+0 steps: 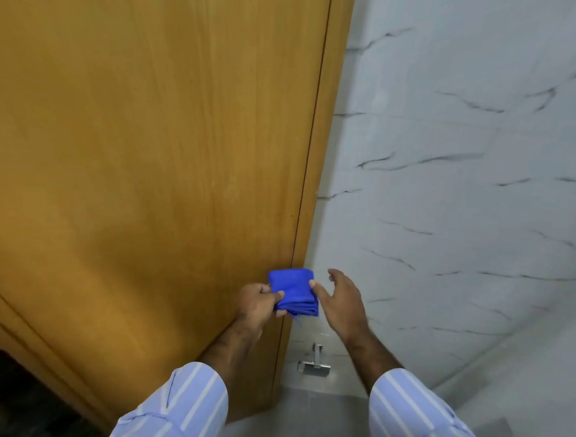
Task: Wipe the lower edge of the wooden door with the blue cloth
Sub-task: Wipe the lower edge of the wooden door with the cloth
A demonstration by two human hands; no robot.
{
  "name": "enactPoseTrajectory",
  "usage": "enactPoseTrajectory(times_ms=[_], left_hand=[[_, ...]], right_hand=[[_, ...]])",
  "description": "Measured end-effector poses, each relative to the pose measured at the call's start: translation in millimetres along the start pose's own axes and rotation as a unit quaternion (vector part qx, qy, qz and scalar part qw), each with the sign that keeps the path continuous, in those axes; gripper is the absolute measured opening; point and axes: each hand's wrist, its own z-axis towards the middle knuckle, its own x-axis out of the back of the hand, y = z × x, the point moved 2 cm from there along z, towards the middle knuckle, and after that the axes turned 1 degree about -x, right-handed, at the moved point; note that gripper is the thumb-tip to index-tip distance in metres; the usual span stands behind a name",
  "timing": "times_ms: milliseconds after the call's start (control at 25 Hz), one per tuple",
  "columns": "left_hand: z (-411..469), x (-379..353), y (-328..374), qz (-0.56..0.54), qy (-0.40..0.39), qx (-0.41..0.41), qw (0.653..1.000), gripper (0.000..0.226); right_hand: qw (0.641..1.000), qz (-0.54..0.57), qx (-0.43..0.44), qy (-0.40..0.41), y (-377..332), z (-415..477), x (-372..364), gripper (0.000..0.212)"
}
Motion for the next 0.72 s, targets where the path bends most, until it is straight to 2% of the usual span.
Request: enactPoseTrajectory(times_ms=[40,120,200,320,400,440,520,560,640,720], left_hand=[[2.5,0.9,-6.0,0.007,0.019,0.010,1.000,0.036],[5.2,0.4,-13.1,0.036,0.059,0.026,0.997,0.040],[7.3,-0.9,-14.4,0.085,0.086,0.030,0.992,0.042],[4.7,-0.5,-7.6,0.162,0.111,0.012,0.981,0.037],[-3.3,1.9,1.1,0.239,0.122,-0.013,0.963,0.017],[-7.9,5.3,6.6,0.253,0.138,-0.039,0.957,0.014],[-18.2,18.7,25.1,0.254,0.194,-0.139,0.937,0.022],[-25.8,28.1,40.1,0.254,0.231,-0.209,0.916,0.024],[-39.0,48.7,74.5,0.270,0.295,-0.359,0.843,0.026],[-47.2,65.3,107.6,0.300,0.324,-0.453,0.774,0.035]], right_hand=[[0.993,-0.064,0.100,0.003,-3.5,-2.7,-2.5,0.060],[0.946,-0.156,0.276,-0.064,-7.6,-6.4,-17.8,0.069],[0.900,-0.228,0.343,-0.139,-6.5,-10.1,-41.4,0.081],[0.886,-0.281,0.310,-0.200,3.3,-14.4,-72.2,0.096],[0.884,-0.303,0.291,-0.204,8.8,-15.3,-80.5,0.100],[0.884,-0.312,0.286,-0.200,9.6,-15.1,-81.9,0.100],[0.883,-0.322,0.283,-0.192,8.3,-14.5,-83.0,0.100],[0.882,-0.327,0.286,-0.185,7.1,-14.6,-83.7,0.100],[0.874,-0.344,0.293,-0.177,4.2,-14.5,-84.4,0.100],[0.843,-0.387,0.327,-0.180,3.2,-12.1,-87.8,0.100]])
